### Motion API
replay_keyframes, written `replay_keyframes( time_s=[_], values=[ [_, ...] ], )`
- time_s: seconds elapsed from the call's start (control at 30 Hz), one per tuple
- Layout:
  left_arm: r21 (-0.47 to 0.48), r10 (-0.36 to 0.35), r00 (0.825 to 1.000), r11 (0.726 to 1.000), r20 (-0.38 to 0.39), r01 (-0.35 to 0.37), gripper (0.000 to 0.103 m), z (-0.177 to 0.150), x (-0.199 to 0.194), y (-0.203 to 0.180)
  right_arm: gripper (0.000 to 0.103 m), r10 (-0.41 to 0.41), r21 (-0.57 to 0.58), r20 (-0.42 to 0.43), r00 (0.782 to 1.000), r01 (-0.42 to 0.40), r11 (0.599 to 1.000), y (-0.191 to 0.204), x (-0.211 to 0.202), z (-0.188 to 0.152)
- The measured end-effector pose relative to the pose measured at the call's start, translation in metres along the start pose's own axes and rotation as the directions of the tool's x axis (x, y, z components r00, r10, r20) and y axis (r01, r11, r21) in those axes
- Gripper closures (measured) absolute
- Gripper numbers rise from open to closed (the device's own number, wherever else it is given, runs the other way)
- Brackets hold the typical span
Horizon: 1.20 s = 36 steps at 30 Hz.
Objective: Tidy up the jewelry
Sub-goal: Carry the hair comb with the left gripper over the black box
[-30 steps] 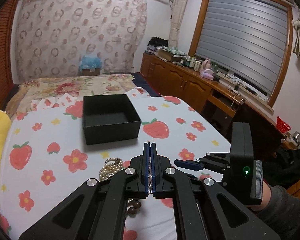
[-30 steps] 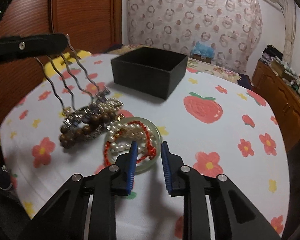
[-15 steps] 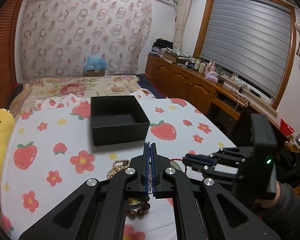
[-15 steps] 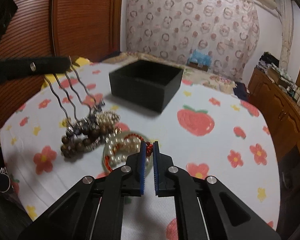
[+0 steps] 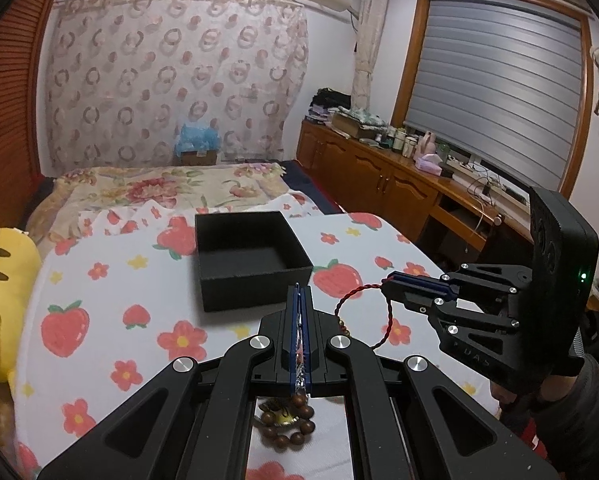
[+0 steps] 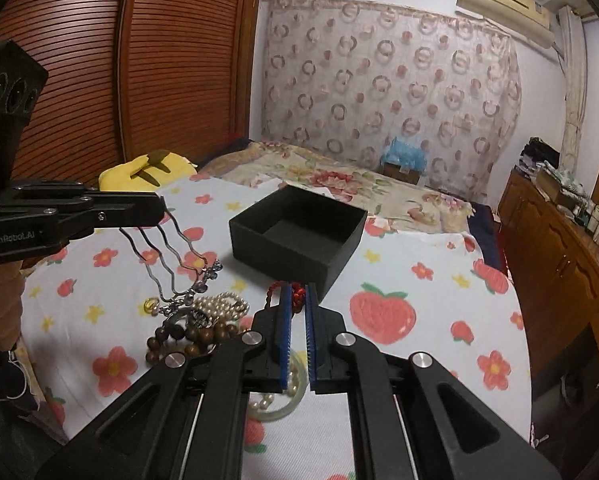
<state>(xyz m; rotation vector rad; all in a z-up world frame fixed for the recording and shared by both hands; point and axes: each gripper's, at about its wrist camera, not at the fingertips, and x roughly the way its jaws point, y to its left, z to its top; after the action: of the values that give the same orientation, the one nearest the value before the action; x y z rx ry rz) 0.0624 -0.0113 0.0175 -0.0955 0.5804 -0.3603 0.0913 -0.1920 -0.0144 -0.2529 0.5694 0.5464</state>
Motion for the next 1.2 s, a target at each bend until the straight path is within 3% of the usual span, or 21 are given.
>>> replay_keyframes(
  time_s=[0.37, 0.53, 0.77, 0.93, 1.2],
  values=[
    [0.019, 0.041, 0.999, 0.999, 0.026, -0.041, 0.102, 0.031, 0.018, 0.023, 0.096, -0.013, 0.017, 0.009, 1.0, 0.013, 1.0, -0.02, 0.051, 0.037],
    [0.01, 0.053, 0.998, 0.999, 0.029, -0.054, 0.102, 0.052, 0.036, 0.035, 0.096, -0.036, 0.024, 0.032, 0.999, 0.035, 0.999, -0.031, 0.056, 0.052],
    [-0.009, 0.053, 0.998, 0.999, 0.028, -0.053, 0.102, 0.078, 0.074, 0.041, 0.096, -0.064, 0.022, 0.031, 0.997, 0.063, 0.998, -0.047, 0.057, 0.054],
    [-0.02, 0.052, 0.998, 0.998, -0.02, -0.052, 0.102, 0.082, 0.117, 0.04, 0.095, -0.078, 0.032, 0.025, 0.997, 0.077, 0.996, -0.056, 0.056, 0.049],
    [-0.138, -0.057, 0.992, 0.99, -0.117, 0.041, 0.102, 0.071, 0.168, 0.048, 0.095, -0.092, 0.039, 0.005, 0.996, 0.092, 0.995, -0.065, 0.059, 0.039]
  ],
)
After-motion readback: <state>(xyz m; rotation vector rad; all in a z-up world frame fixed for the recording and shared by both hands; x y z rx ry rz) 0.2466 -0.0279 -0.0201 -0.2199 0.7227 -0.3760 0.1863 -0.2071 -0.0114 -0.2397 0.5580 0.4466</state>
